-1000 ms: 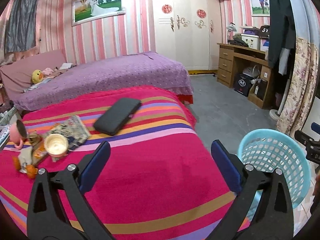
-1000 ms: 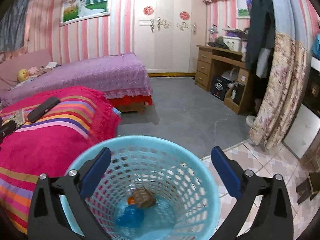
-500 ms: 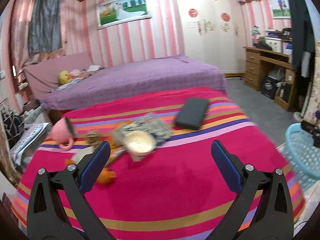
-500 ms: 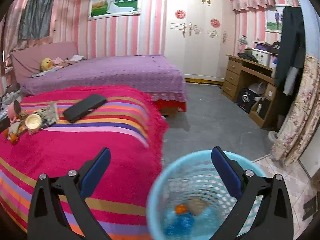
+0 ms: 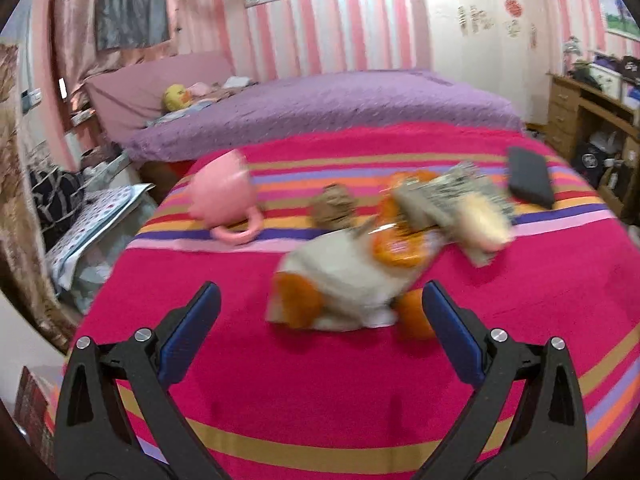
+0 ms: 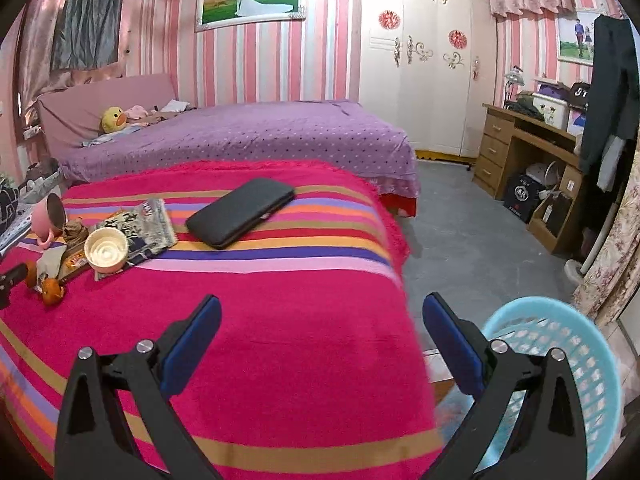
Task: Collect trash
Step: 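Return to the bed and grasp the orange peel with the left tool, then grasp the tangerine with the right tool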
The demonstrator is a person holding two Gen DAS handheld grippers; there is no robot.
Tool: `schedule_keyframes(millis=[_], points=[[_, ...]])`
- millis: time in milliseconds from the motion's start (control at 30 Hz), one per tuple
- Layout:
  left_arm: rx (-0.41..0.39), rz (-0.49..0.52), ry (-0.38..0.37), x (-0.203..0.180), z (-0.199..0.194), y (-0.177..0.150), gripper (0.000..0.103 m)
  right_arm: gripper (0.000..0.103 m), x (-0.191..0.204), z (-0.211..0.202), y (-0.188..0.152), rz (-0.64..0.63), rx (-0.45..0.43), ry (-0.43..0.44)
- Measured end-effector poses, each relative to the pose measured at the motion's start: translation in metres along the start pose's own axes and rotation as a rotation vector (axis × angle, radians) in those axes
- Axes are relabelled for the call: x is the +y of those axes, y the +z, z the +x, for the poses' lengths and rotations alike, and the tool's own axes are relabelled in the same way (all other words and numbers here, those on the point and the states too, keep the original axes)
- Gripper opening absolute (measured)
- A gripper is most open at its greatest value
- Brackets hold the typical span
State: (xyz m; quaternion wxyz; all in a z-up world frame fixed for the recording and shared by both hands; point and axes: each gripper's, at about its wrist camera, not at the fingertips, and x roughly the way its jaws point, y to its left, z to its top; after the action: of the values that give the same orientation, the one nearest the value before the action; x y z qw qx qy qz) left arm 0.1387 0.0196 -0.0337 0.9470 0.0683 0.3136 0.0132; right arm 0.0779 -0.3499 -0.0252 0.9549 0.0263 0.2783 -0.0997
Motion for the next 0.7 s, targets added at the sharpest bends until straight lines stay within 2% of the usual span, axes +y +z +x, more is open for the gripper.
schedule_keyframes(millis=[167,233,367,467,567,700], points=[[0.056,-0.046,-0.036,0.031,0.021,-0.004,0.096,0.098,0.037,0.010,-0.004,-0.011,0.026,0.025],[0.078,-0.042,-0.050,0.035,0.028,-0.005,0.087,0.098,0.052,0.013,-0.005,-0.031,0.033,0.031],[0.129,-0.055,-0.137,0.036,0.042,-0.011,0.062,0.098,0.077,0.015,-0.007,-0.059,0.044,0.049],[0.110,-0.028,-0.166,0.028,0.038,-0.011,0.052,0.098,0.097,0.014,-0.008,-0.077,0.044,0.079],[0.086,0.013,-0.197,0.019,0.032,-0.010,0.029,0.098,0.116,0.012,-0.009,-0.093,0.044,0.103],[0.062,0.013,-0.224,0.022,0.025,-0.010,0.022,0.098,0.148,0.012,-0.011,-0.123,0.053,0.158]])
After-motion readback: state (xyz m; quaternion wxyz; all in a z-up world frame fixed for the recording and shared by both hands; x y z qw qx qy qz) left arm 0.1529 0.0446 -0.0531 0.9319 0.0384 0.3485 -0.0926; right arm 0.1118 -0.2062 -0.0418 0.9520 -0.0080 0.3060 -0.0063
